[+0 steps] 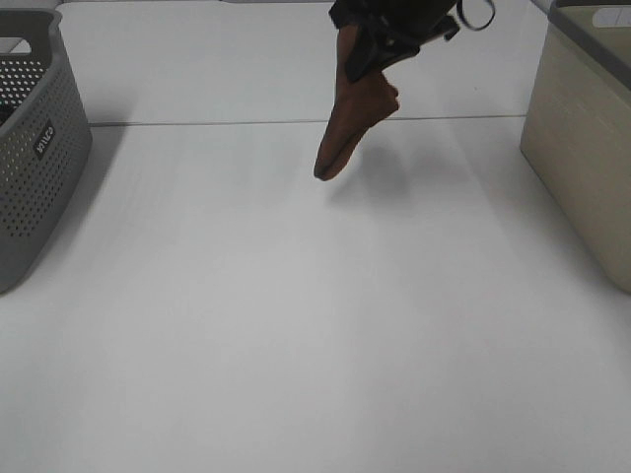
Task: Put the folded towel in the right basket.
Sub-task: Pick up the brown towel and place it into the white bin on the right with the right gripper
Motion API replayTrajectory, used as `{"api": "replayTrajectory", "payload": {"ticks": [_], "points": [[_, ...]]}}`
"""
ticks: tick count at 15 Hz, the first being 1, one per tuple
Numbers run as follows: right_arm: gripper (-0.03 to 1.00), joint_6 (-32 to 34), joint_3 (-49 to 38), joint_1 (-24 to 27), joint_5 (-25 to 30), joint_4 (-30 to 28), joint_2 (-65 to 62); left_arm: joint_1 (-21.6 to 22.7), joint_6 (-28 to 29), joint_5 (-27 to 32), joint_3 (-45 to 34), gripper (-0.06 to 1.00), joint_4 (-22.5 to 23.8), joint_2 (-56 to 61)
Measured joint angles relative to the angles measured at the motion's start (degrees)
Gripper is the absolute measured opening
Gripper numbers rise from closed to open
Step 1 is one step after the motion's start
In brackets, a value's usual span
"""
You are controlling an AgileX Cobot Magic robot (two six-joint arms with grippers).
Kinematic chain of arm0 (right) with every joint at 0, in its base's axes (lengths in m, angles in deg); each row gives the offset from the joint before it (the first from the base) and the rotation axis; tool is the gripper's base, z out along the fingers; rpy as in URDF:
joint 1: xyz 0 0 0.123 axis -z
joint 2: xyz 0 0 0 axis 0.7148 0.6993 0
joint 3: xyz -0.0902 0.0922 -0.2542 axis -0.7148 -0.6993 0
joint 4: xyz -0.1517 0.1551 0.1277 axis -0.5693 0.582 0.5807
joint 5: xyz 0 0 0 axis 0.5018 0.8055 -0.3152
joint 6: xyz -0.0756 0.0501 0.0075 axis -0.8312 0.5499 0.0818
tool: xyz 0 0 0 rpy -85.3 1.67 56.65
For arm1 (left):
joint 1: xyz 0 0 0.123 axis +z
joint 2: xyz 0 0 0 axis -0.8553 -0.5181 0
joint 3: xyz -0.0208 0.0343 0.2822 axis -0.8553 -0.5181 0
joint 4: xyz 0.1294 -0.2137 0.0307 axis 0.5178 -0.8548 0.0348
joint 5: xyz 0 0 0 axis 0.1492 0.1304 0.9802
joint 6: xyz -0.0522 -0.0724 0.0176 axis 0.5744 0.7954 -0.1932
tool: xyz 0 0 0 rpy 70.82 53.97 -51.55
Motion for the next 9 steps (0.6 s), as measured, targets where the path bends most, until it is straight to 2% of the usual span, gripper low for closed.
{"api": "replayTrajectory", "payload": {"ticks": [5,8,9], "points": [[0.09,3.6,0.1,1.6,4.5,-14.7,-13.9,0.0,0.0,0.0,0.0,0.97,0.0,0.0],[0.09,4.1,0.1,6.9,7.0,-15.8,-18.7,0.0,0.0,0.0,0.0,0.97,0.0,0.0],[0.09,4.6,0.1,10.0,7.2,-15.9,-20.0,0.0,0.0,0.0,0.0,0.97,0.0,0.0]]}}
